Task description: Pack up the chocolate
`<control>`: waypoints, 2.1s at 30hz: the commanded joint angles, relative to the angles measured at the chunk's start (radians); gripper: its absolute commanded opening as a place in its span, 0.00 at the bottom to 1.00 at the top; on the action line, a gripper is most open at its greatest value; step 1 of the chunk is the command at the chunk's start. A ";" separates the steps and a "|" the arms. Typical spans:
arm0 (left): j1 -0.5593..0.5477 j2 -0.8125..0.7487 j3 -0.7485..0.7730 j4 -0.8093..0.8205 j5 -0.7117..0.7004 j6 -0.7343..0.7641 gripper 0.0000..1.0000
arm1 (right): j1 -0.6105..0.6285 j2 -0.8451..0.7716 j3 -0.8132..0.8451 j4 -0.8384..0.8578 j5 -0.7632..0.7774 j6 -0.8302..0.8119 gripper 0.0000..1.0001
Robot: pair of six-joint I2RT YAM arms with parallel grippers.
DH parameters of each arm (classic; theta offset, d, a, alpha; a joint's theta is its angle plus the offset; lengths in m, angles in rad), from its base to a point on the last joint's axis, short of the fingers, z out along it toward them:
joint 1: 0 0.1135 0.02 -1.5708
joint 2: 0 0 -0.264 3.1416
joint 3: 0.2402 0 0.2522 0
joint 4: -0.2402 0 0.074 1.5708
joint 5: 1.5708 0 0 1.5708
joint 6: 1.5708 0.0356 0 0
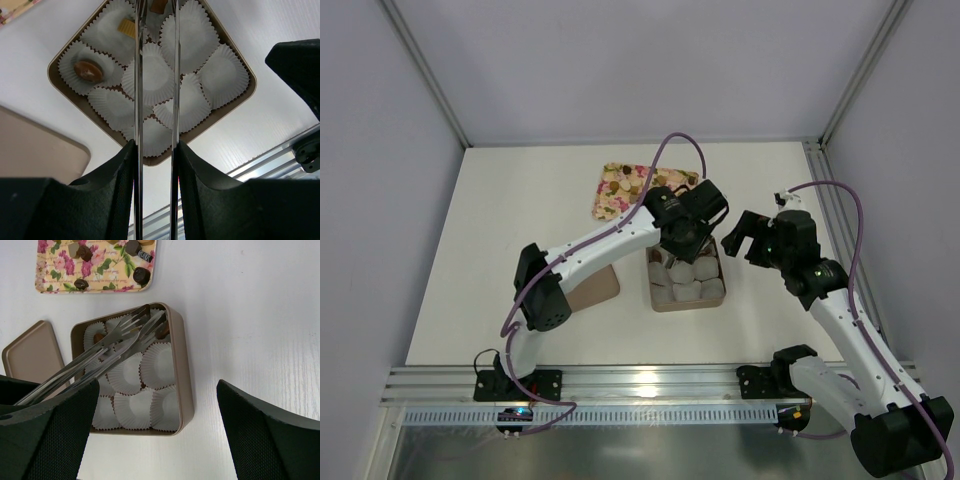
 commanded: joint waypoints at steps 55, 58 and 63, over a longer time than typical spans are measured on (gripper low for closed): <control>0.353 0.022 0.020 0.012 -0.067 0.062 0.42 | 0.003 0.143 0.049 0.100 -0.037 -0.021 0.99; 0.354 0.048 0.052 0.008 -0.060 0.065 0.42 | 0.005 0.140 0.049 0.097 -0.032 -0.023 0.99; 0.362 0.092 0.095 0.003 -0.054 0.065 0.42 | 0.006 0.142 0.046 0.098 -0.032 -0.023 0.99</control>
